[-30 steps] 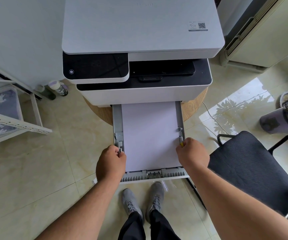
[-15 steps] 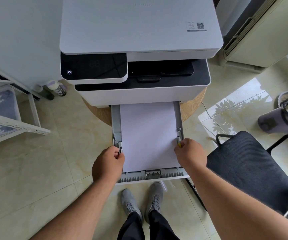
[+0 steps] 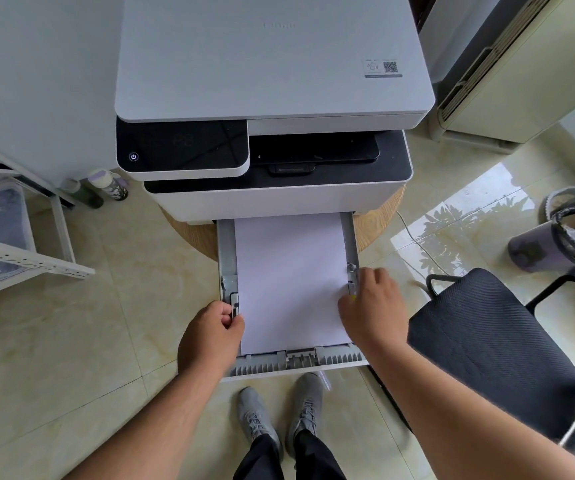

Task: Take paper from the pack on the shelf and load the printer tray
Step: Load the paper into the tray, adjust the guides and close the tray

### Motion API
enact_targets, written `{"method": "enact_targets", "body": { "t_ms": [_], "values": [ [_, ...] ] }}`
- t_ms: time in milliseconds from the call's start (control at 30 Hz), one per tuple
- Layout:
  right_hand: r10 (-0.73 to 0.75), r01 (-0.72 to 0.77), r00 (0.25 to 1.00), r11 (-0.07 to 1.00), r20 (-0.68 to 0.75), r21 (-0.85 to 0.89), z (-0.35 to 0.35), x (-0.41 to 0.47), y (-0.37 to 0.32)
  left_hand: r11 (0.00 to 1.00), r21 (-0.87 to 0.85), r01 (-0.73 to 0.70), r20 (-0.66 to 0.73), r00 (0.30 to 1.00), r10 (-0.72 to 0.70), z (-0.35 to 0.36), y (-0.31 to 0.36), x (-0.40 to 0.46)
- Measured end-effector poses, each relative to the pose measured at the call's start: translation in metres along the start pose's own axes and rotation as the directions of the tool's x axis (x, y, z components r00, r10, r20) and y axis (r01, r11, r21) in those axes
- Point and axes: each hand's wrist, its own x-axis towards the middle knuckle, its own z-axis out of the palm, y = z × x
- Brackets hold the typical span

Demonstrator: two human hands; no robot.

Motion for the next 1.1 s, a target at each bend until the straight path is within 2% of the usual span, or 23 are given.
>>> {"method": "enact_targets", "body": {
  "t_ms": [33,100,167,267,467,600,733,800,933,1100],
  "values": [
    [-0.152,0.152,0.988,0.986,0.001,-0.065,0.000,0.001,-0.004,1.000,-0.001,0.000,-0.001,1.000,0.000,0.001,-0.001,0.001],
    [-0.373,0.408,0.906,0.896,0.203,-0.176,-0.001,0.007,-0.011,1.000,0.005,0.002,-0.005,1.000,-0.002,0.002,-0.001,0.001],
    [-0.403,0.502,0.838,0.834,0.369,-0.230,0.004,0.017,-0.014,1.000,0.010,-0.001,-0.004,1.000,0.001,0.003,-0.001,0.002],
    [-0.376,0.514,0.827,0.808,0.418,-0.289,0.009,0.026,-0.015,1.000,0.013,-0.014,0.013,1.000,0.014,0.004,-0.004,0.003],
    [-0.375,0.509,0.841,0.793,0.389,-0.336,0.007,0.017,-0.012,0.997,0.034,-0.069,-0.007,0.998,0.069,-0.001,-0.009,-0.005],
    [-0.502,0.613,0.772,0.749,0.390,-0.250,0.009,-0.002,0.004,0.993,0.051,-0.104,0.002,0.995,0.104,-0.008,-0.018,-0.021],
    [-0.516,0.651,0.712,0.739,0.475,-0.174,0.000,-0.015,0.006,0.970,0.170,-0.175,0.096,0.982,0.161,-0.017,-0.029,-0.037],
    [-0.535,0.632,0.738,0.762,0.411,-0.142,-0.004,-0.026,0.012,0.940,0.235,-0.246,0.165,0.963,0.211,-0.020,-0.034,-0.043],
    [-0.491,0.513,0.855,0.849,0.164,-0.131,-0.005,-0.065,0.041,0.827,0.402,-0.392,0.244,0.917,0.316,-0.015,-0.047,-0.049],
    [-0.369,0.427,0.897,0.866,0.243,-0.261,0.005,-0.090,0.077,0.710,0.534,-0.460,0.272,0.888,0.371,-0.011,-0.063,-0.047]
  ]
}}
